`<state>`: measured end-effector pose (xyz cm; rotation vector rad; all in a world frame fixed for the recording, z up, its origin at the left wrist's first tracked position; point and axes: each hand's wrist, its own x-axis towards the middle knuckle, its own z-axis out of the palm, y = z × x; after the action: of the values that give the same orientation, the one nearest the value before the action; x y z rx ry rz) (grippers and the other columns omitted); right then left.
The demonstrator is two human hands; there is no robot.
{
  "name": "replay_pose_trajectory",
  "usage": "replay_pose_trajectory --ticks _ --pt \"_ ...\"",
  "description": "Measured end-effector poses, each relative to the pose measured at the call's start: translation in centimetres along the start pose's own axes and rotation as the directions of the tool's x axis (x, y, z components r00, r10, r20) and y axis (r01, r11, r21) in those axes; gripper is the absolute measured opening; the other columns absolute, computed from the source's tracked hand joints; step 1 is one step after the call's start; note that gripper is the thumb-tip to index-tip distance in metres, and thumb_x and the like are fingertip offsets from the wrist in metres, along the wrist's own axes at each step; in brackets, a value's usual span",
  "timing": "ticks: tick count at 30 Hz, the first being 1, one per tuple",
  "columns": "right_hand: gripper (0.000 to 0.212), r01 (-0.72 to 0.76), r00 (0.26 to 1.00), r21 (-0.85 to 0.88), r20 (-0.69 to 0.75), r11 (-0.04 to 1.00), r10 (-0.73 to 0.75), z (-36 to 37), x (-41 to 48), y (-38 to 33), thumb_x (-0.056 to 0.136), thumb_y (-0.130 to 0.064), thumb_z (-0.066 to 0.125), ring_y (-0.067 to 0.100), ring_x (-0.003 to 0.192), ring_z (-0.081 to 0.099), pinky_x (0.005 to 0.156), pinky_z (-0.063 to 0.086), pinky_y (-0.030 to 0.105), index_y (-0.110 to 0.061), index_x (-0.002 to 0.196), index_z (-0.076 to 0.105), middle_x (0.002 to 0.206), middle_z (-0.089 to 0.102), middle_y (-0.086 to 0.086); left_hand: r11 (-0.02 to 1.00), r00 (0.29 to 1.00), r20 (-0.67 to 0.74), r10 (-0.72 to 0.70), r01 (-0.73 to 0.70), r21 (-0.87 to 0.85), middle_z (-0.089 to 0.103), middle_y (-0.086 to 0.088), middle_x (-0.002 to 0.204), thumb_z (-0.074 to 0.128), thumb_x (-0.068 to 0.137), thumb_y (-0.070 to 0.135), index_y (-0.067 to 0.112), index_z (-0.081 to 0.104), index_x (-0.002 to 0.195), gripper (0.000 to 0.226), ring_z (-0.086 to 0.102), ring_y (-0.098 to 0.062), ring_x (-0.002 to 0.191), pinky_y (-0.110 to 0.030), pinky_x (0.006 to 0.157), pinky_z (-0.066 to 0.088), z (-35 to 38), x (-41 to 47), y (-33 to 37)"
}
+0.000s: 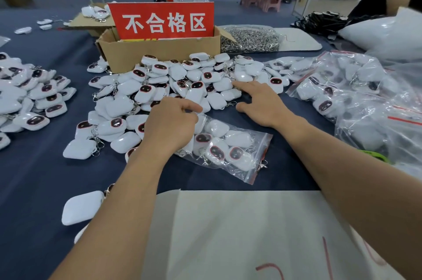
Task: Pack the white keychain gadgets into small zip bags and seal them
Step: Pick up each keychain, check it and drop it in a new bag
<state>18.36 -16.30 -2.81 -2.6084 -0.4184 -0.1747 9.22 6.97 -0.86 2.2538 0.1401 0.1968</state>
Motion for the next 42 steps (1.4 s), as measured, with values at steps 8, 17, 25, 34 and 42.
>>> replay_pose_trajectory --ticks 8,17,25,34,42 --pt "0.024 0.154 0.985 0.012 -0.079 0.988 -0.152 0.4 -1.0 -0.3 0.091 -0.02 0.071 0.013 0.112 0.055 0.096 0.039 0.026 -0.022 0.115 0.076 0.114 0.071 -0.009 1.0 0.999 0.049 -0.012 0.011 0.023 0.058 0.017 0.055 0.06 0.085 0.014 0.039 0.078 0.093 0.031 0.057 -0.001 0.05 -0.023 0.053 0.038 -0.1 -0.1 0.1" --pt "0.016 -0.095 0.83 0.981 -0.015 0.169 0.557 -2.6 -5.0 1.0 0.103 -0.01 0.06 0.017 0.073 0.07 0.066 0.058 0.025 -0.003 0.093 0.071 0.08 0.076 0.005 0.999 0.995 0.089 0.035 -0.035 0.004 0.053 0.014 0.048 0.064 0.086 0.016 0.039 0.077 0.086 0.027 0.054 0.001 0.051 -0.018 0.052 0.038 0.1 -0.8 1.4" --pt "0.02 -0.056 0.822 0.95 -0.13 0.306 0.554 -3.4 -14.1 -1.5 0.105 -0.006 0.055 0.021 0.069 0.069 0.063 0.061 0.027 -0.013 0.1 0.072 0.084 0.072 0.012 0.953 0.979 -0.006 0.202 -0.198 -0.228 0.069 0.025 0.073 0.061 0.094 0.022 0.028 0.079 0.09 0.02 0.062 0.002 0.067 -0.015 0.059 0.048 4.1 -6.4 7.3" --pt "0.02 -0.033 0.877 0.873 -0.209 0.487 0.433 -3.6 -16.9 -5.4 0.097 0.003 0.06 0.016 0.073 0.065 0.061 0.051 0.025 -0.012 0.095 0.072 0.081 0.075 0.005 0.928 0.934 -0.109 0.339 -0.351 -0.122 0.069 0.012 0.094 0.06 0.098 0.025 0.03 0.077 0.105 0.019 0.061 -0.01 0.092 -0.035 0.084 0.048 7.0 -10.2 7.4" --pt "0.025 -0.057 0.919 0.859 -0.154 0.51 0.362 -3.8 -16.1 -5.6 0.097 -0.001 0.06 0.01 0.071 0.067 0.059 0.05 0.021 -0.02 0.088 0.073 0.081 0.077 0.001 0.914 0.897 -0.203 0.394 -0.406 -0.023 0.064 0.011 0.083 0.053 0.102 0.031 0.033 0.074 0.108 0.022 0.055 -0.013 0.081 -0.036 0.077 0.044 7.4 -10.5 7.3"
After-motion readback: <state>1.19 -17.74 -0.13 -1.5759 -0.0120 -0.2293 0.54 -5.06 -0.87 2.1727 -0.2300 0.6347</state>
